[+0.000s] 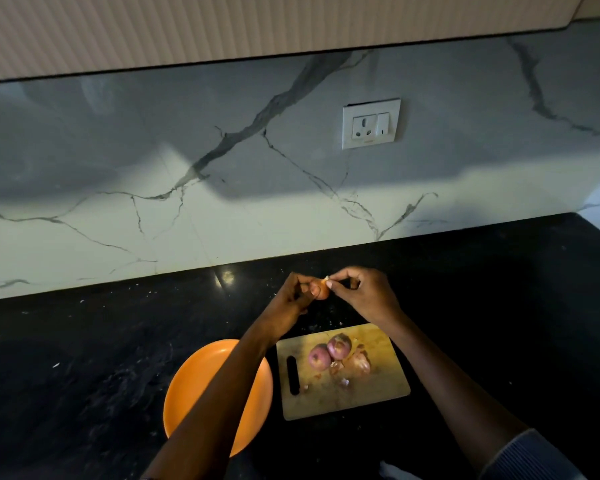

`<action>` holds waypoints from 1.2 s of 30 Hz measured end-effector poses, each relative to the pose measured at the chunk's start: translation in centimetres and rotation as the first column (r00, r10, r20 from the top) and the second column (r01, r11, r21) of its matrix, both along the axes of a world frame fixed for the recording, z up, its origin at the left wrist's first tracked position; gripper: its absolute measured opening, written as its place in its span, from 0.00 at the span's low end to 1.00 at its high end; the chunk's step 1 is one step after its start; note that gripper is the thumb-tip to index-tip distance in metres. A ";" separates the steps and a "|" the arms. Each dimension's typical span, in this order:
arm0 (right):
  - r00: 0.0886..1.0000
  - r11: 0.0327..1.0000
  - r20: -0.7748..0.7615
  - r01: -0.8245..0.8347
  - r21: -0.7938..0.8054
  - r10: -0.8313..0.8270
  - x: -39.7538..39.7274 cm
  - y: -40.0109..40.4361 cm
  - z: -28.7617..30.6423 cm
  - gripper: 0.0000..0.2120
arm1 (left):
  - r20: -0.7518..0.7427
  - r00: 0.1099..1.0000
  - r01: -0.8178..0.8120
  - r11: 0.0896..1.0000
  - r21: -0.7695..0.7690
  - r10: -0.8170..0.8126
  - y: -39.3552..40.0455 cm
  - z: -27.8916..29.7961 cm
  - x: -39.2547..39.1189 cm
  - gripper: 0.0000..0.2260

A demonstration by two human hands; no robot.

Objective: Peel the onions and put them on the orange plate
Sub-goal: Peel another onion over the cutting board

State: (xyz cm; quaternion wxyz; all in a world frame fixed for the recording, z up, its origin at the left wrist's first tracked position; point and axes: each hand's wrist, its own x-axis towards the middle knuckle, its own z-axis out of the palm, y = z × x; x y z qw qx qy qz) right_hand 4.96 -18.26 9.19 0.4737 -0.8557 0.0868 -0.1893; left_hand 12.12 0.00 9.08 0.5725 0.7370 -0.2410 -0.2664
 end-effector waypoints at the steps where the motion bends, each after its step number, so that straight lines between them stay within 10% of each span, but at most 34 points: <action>1: 1.000 1.000 0.002 0.021 0.019 -0.021 0.0 0.2 -0.2 0.03 | 0.011 1.000 -0.001 1.000 0.000 0.001 0.0 0.1 0.0 0.09; 20: 0.998 0.992 -0.026 0.064 0.104 -0.062 0.7 1.3 -0.4 0.05 | -0.380 0.919 -0.160 0.979 -0.126 0.101 -1.1 0.4 -0.4 0.17; 36: 0.999 0.979 -0.031 0.038 0.202 -0.032 0.8 1.7 -2.0 0.03 | -0.271 0.957 -0.134 0.987 -0.086 0.106 -0.9 -0.9 -0.6 0.15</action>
